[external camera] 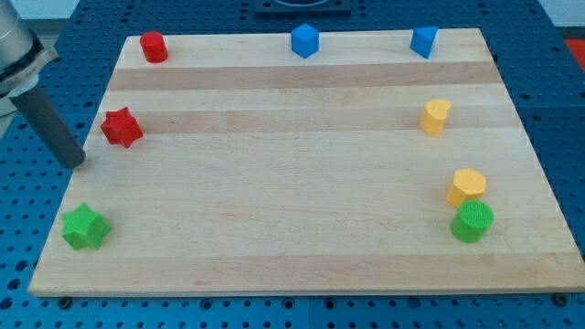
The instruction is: Nudge the red star to the right
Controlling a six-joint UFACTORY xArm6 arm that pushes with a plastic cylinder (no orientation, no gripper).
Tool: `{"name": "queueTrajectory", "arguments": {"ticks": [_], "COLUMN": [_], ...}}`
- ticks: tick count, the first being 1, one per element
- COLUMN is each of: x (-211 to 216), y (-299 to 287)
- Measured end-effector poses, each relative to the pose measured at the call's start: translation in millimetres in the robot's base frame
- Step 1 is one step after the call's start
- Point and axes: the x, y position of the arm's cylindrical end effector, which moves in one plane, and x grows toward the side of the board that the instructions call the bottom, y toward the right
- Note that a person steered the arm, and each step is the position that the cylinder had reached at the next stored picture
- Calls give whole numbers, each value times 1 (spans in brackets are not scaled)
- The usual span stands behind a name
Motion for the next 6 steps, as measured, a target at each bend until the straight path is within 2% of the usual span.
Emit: {"name": "queueTrajectory", "arguments": {"ticks": [1, 2, 3, 4, 5, 6], "x": [-35, -53, -53, -57, -79, -92], "y": [27, 92, 166, 119, 109, 187]}}
